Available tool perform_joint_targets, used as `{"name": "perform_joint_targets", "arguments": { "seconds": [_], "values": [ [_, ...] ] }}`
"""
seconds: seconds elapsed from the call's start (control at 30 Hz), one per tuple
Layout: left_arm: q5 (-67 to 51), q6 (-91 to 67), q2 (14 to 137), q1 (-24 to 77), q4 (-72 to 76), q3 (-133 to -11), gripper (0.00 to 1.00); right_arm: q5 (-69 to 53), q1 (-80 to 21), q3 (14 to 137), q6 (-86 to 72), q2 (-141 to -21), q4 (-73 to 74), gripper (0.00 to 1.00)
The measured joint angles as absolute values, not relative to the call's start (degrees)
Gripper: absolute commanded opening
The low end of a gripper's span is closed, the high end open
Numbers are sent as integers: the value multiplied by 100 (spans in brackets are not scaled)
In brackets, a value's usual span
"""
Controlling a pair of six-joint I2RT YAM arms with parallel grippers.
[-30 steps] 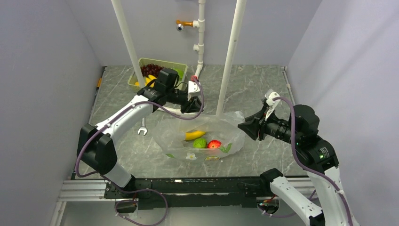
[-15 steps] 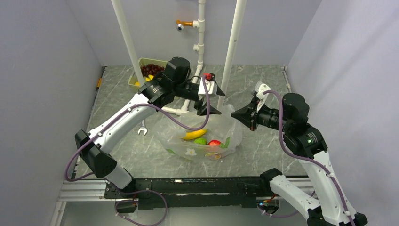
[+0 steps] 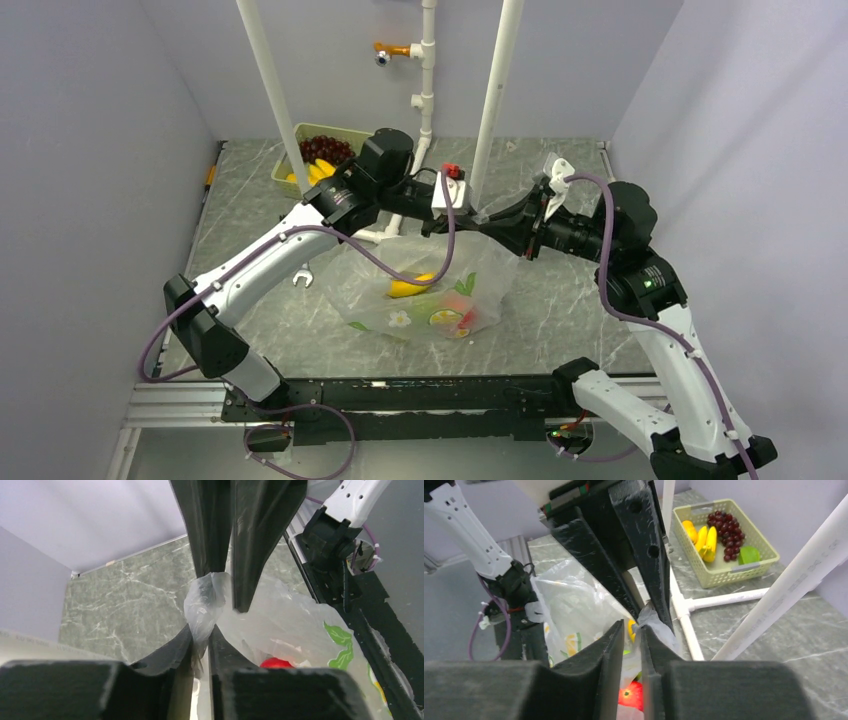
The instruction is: Place the fake fruits into the plastic bag and tie a complex knot
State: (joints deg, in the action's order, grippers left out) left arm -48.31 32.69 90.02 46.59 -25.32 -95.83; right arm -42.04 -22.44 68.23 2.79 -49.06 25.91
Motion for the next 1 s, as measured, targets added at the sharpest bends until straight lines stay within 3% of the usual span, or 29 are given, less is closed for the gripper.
{"name": "perform_joint_targets", "arguments": {
  "seconds": [0.1,0.17,0.37,0.57,0.6,0.67,0.73,0.77,0.8,0.9,1.0],
  "values": [
    [-4952,2786,8862,4469,-1997,-9118,8,-4174,-2244,6864,228,-4901,2602,79],
    [-5065,2309,8744,4237,-1535,-8768,9,-4014,-2244,6908,242,-4847,2703,95],
    [-5540,1061,8646,3765,-163,-8189,16,-3621,-2244,6748,425,-4458,2899,100],
    [-6158,-60,8648,3820,1085,-8053,17,-3695,-2244,6134,499,-4569,2462,99],
    [-6219,-189,8648,3824,1243,-8051,17,-3736,-2244,6069,493,-4696,2331,92],
    [-6329,-416,8648,3824,1490,-8036,17,-3819,-2244,5927,489,-4947,2043,65],
    [-6364,-548,8648,3822,1592,-8020,19,-3903,-2244,5760,517,-5137,1896,21],
    [-6364,-574,8646,3820,1605,-8009,21,-3955,-2244,5664,530,-5194,1861,7],
    [-6364,-589,8646,3793,1597,-8003,24,-3999,-2244,5572,572,-5216,1848,0],
    [-6357,-626,8600,3675,1498,-7990,37,-4110,-2244,5334,725,-5144,1898,0],
    [-6307,-486,8396,3367,1138,-7981,64,-4143,-2244,5164,897,-4928,2047,0]
  ]
}}
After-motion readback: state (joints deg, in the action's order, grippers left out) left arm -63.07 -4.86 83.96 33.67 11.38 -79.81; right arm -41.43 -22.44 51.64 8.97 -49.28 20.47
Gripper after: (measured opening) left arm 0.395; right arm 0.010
